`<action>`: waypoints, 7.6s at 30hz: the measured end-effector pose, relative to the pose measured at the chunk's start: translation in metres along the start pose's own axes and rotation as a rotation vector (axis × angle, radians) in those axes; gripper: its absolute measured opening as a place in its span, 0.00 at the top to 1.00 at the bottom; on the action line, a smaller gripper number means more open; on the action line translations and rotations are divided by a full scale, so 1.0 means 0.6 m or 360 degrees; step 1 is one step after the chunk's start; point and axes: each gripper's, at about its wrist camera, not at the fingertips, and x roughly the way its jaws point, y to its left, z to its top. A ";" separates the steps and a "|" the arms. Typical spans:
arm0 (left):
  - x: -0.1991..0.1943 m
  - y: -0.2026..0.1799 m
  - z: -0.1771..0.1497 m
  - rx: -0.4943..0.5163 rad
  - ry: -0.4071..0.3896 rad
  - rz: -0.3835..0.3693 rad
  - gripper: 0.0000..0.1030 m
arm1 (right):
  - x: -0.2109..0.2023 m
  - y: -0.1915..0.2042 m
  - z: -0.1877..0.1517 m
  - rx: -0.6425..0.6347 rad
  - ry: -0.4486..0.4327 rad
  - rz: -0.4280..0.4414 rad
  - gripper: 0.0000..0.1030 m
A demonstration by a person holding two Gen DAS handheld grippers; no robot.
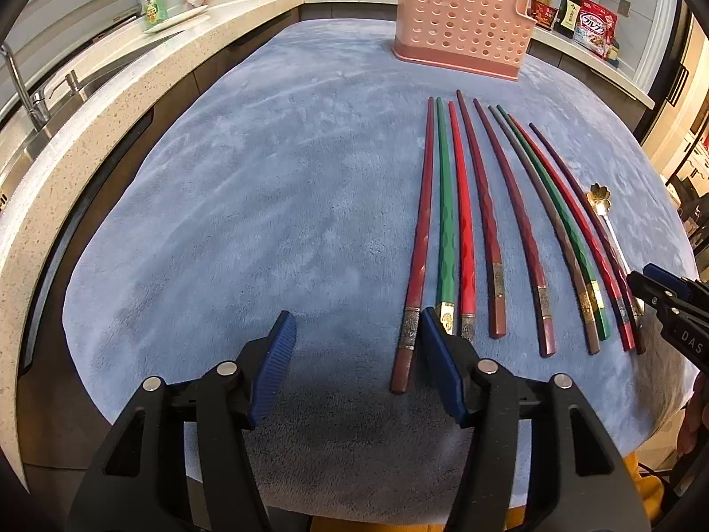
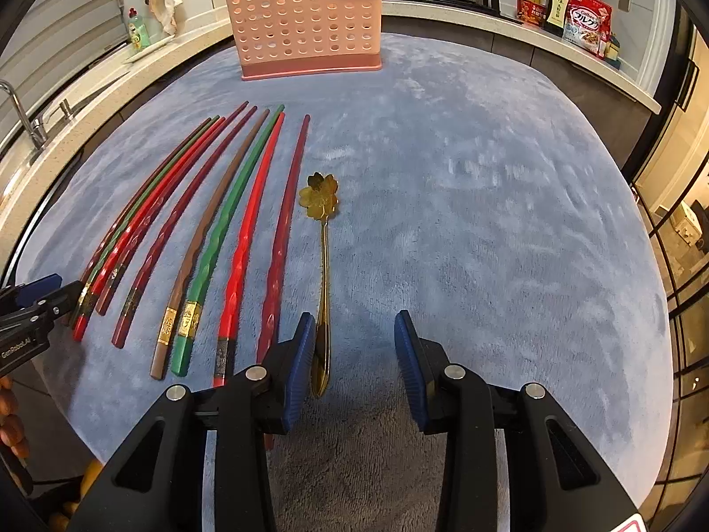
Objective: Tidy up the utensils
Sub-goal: 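Grasp a dark red chopstick with the left tool while the right tool grasps the gold spoon, then lift the chopstick with the left tool while the right tool carries the spoon toward the pink basket, then lower the chopstick into the pink basket and open the left tool while the right tool releases the spoon there, then grasp a dark red chopstick with the right tool while the left tool grasps a green chopstick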
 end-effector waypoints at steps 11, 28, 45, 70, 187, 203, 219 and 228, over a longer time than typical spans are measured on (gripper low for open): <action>-0.008 -0.007 -0.006 -0.0023 0.0004 -0.0015 0.87 | -0.007 -0.002 -0.010 -0.0002 -0.0003 0.0054 0.81; -0.017 -0.003 -0.005 -0.0087 0.0041 -0.0049 0.93 | -0.011 -0.014 -0.014 0.0055 0.0031 0.0203 0.96; -0.126 0.015 0.070 -0.0193 -0.0137 -0.0133 0.93 | -0.114 -0.067 0.046 0.0160 -0.0127 0.0172 0.99; -0.160 0.004 0.124 -0.0162 -0.0213 -0.0126 0.93 | -0.013 -0.071 -0.034 0.0191 0.0126 0.0265 0.98; -0.058 -0.012 0.048 -0.0062 -0.0170 0.0014 0.40 | -0.030 0.030 -0.033 -0.0090 0.0071 0.0262 0.78; -0.022 -0.022 0.021 -0.0031 -0.0056 -0.0010 0.40 | -0.026 0.022 -0.035 -0.0067 0.0064 0.0214 0.92; -0.002 -0.024 0.007 -0.0019 0.0004 -0.0017 0.42 | -0.026 0.022 -0.035 -0.0064 0.0064 0.0213 0.93; 0.003 -0.030 0.006 0.0014 0.0010 -0.0005 0.50 | -0.026 0.022 -0.035 -0.0065 0.0064 0.0214 0.93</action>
